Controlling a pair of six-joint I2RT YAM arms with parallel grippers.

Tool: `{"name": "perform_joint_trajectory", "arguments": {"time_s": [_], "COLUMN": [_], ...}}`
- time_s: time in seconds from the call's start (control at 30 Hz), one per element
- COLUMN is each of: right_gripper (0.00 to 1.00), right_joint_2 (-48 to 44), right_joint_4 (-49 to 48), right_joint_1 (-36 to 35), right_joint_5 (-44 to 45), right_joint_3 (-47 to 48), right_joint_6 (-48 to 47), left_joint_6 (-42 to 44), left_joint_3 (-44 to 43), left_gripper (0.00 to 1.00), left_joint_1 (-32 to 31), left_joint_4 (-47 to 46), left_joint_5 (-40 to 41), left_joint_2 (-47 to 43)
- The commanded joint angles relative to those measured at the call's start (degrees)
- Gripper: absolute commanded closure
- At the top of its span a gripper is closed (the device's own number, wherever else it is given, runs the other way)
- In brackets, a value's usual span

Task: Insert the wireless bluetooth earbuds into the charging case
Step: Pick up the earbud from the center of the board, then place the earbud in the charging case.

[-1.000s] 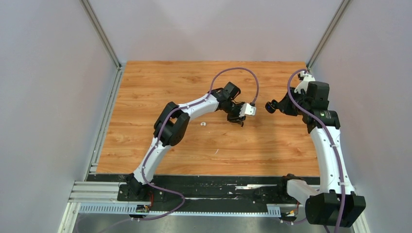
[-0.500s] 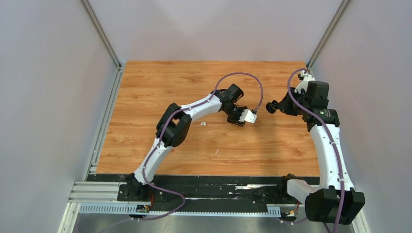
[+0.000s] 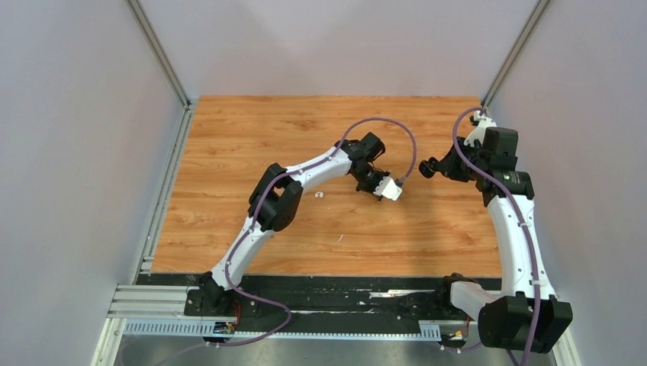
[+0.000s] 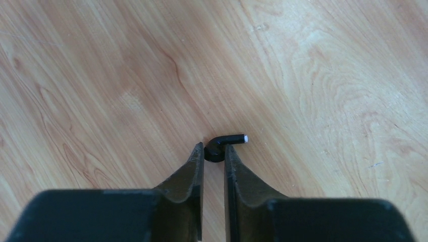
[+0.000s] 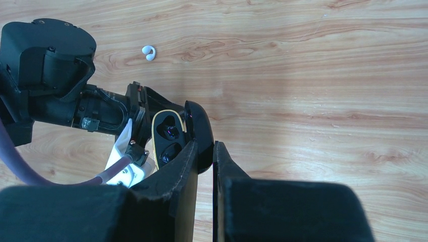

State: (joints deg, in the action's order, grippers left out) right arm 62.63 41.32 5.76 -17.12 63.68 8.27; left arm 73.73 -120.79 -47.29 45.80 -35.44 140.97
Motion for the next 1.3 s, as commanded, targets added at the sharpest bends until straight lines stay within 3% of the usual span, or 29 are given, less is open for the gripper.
{"name": "perform_joint_trajectory", "arguments": {"time_s": [0.0,0.17,0.43,0.6,0.73,0.87,1.03,1.13,1.27], "right_gripper": [1.0,1.0,1.0,1.0,1.0,1.0,1.0,1.0,1.0], "right_joint_2": [-0.63,-0.41,-0.48,0.17,3.06,9.57,16.42,17.13,15.37], "right_joint_4": [-1.82,-2.11,-3.25,-5.62,-7.47,-6.83,-6.35,-7.82,-11.11], "right_joint_1": [0.46,0.57,-0.52,-10.44,-20.61,-25.58,-31.56,-37.64,-44.25], "right_joint_5": [-0.64,-0.67,-4.82,-1.89,1.28,1.08,-0.35,3.33,10.07], "right_joint_3": [1.1,1.68,-0.12,-0.57,2.07,7.57,14.85,17.09,16.52], "right_joint_6": [-0.08,-0.68,-5.2,-11.26,-13.04,-10.14,-8.58,-10.69,-13.47], "left_joint_6": [1.36,-6.4,-20.27,-27.04,-20.15,-5.58,6.45,13.64,16.97], "left_joint_3": [-1.11,6.94,26.22,37.26,50.78,67.89,72.85,76.78,79.31], "left_gripper": [0.85,0.94,1.0,1.0,1.0,1.0,1.0,1.0,1.0], "left_joint_1": [-0.27,0.19,0.7,0.63,0.19,-0.55,-0.69,-0.69,-0.7], "left_joint_4": [3.45,-4.19,-21.03,-27.77,-39.34,-60.07,-68.28,-73.24,-75.02], "left_joint_5": [2.01,1.18,7.6,17.83,25.48,29.27,30.01,29.08,28.85], "left_joint_2": [1.98,-4.87,-28.16,-46.47,-61.14,-71.88,-76.3,-77.31,-78.45]}}
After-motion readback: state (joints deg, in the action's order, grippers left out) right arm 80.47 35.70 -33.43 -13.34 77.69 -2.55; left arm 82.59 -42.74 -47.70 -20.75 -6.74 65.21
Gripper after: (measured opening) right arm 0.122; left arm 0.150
